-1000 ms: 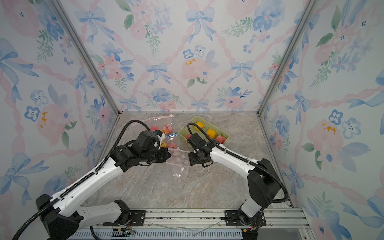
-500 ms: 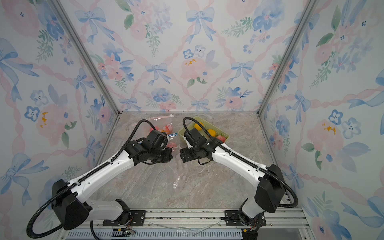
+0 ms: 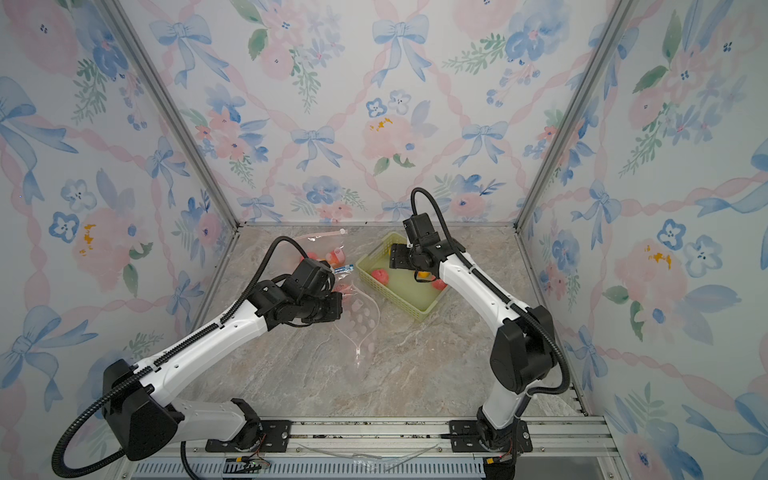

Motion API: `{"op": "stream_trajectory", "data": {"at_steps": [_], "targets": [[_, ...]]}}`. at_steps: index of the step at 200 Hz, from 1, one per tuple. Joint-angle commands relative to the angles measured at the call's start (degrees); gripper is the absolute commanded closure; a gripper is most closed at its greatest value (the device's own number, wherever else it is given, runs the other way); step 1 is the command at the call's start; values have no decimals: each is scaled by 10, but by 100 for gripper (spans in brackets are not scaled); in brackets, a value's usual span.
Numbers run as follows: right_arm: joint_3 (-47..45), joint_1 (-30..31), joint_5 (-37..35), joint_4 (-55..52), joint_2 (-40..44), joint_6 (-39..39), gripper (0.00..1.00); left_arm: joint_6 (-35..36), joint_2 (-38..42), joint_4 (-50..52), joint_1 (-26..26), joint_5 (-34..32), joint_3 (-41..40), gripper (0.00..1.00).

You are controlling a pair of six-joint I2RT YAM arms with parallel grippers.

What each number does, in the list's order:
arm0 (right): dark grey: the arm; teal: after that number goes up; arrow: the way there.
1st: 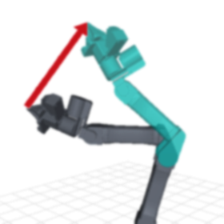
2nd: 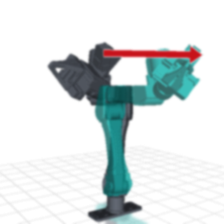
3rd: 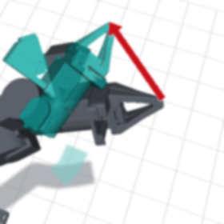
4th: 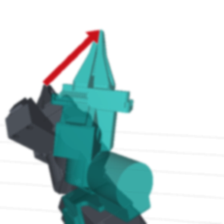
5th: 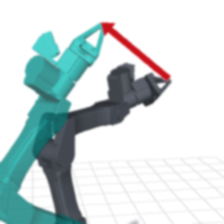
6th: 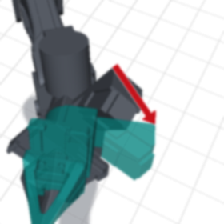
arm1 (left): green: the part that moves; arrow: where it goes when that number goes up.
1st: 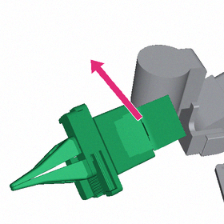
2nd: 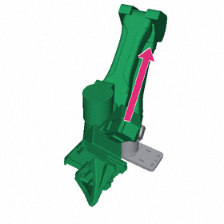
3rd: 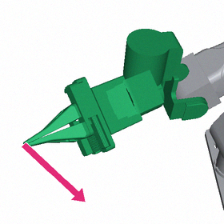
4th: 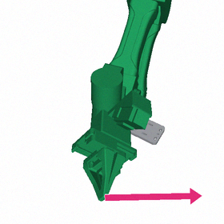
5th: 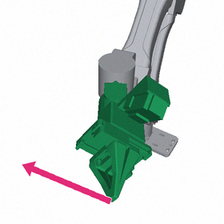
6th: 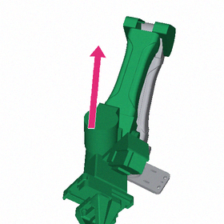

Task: Place the peach in a zip-top bag and seal the zipper
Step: Open the zipper of the food storage bag at the center of the board, then pick up the peach from the basket.

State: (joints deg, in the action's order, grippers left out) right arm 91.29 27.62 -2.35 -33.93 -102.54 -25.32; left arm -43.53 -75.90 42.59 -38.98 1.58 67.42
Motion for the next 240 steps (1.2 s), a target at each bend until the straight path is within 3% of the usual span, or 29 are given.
{"op": "stream_trajectory", "data": {"at_steps": [1,31,114,211,240], "targets": [[46,-9,-6,2,-65,2,21,-21,19,3,3,-31,1,100],[123,-10,15,-27,-153,5,18,-27,23,-4,3,-41,-7,100],[236,-13,-52,0,-294,-66,13,-37,11,-24,3,-20,-7,100],[316,-29,-77,-2,-373,-101,13,-34,-3,-31,3,-4,-11,100],[325,-31,-76,1,-381,-124,18,-34,-10,-33,3,2,-13,100]]}}
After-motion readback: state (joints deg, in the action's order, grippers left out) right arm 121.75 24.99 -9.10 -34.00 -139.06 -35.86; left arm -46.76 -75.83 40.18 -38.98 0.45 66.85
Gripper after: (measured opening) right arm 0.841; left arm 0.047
